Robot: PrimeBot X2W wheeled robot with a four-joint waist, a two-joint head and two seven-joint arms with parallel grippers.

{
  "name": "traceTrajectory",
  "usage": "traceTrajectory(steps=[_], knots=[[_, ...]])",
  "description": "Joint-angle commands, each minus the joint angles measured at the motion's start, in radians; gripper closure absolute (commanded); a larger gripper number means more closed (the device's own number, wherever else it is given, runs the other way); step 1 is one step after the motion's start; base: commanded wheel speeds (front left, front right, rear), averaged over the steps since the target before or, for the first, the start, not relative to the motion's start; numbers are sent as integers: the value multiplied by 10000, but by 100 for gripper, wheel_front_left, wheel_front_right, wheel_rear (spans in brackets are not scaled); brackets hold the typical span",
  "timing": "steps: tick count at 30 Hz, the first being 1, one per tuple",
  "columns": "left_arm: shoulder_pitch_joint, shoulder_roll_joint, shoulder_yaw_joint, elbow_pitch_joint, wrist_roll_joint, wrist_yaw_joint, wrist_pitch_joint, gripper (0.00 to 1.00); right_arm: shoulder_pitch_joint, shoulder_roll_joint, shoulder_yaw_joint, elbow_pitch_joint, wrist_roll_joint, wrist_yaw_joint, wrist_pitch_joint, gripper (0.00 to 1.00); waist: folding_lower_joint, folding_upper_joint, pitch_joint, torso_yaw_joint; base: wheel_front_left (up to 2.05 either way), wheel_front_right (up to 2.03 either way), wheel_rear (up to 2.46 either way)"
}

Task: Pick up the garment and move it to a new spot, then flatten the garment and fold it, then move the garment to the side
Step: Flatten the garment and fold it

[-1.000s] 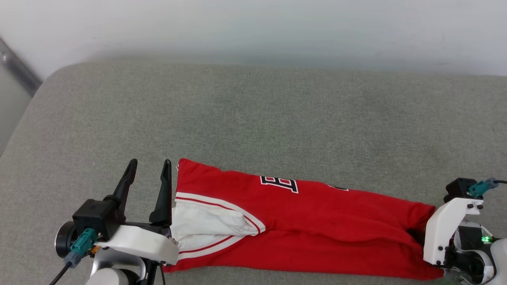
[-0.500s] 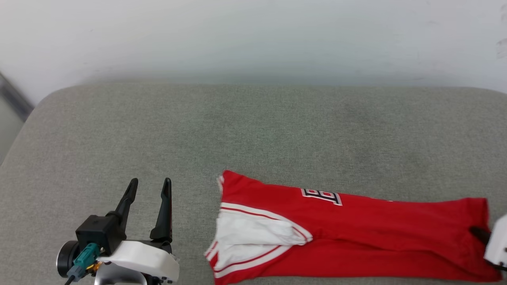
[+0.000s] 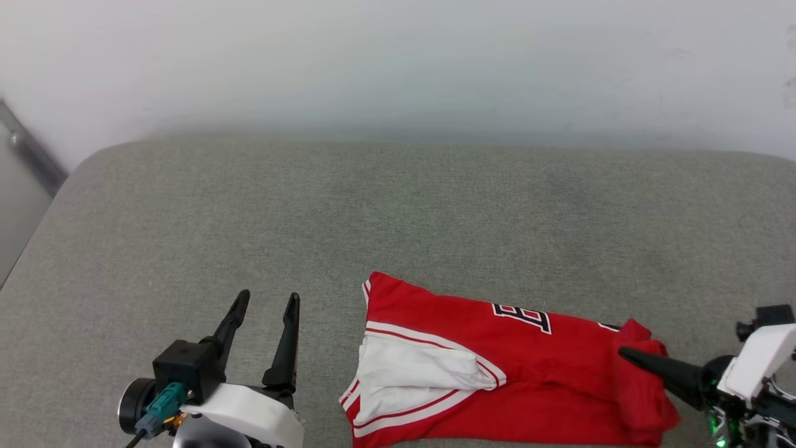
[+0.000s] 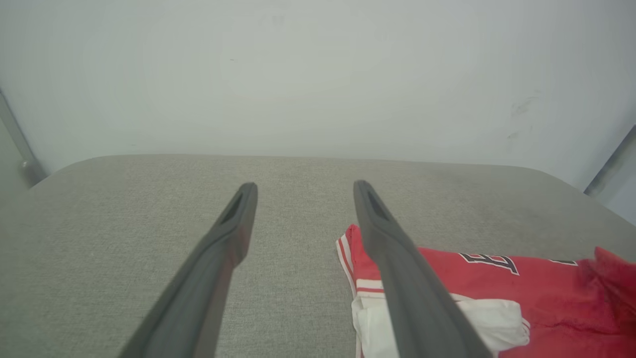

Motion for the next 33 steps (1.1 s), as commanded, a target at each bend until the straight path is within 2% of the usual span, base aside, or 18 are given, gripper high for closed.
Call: traceTrajectory(steps=[1,6,11,16,19,20,22,23,29,33], knots=[[-182,-36,-48,41,65,-54,40,0,-193,90,233,249,633,0,84,100,0,0,39,152,0,0,0],[-543,-92,-349,181,135,-287,127,0,-568,72,1979,1275,2717,0,-462,100,0,0,171,570,0,0,0],[-856,-204,-519,333,165,-453,64,0,-1058,74,4209,1715,4222,0,-1810,100,0,0,403,978,0,0,0],[-1134,-405,-597,541,89,-584,-110,0,-1538,67,6323,2052,4636,0,-3431,100,0,0,711,1380,0,0,0],[-1252,-491,-607,688,29,-635,-204,0,-1831,65,7161,2286,4694,2,-4406,100,0,0,898,1592,0,0,0],[-1290,-520,-607,736,13,-648,-236,0,-1931,66,7352,2329,4611,2,-4800,86,0,0,958,1647,0,0,0],[-1399,-563,-598,853,11,-694,-300,0,-1986,68,7674,2434,4712,2,-5388,19,0,0,1047,1758,0,0,0],[-1432,-573,-583,908,4,-690,-345,0,-2014,71,7831,2489,4741,2,-5615,0,0,0,1067,1784,0,0,0],[-1406,-562,-528,1186,-87,-680,-493,0,-2269,50,8614,2662,4331,2,-6200,0,0,0,992,1651,0,0,0],[-1220,-498,-482,1258,-134,-608,-524,0,-2472,-416,9112,2023,3580,2,-6828,0,0,0,819,1395,0,0,0]])
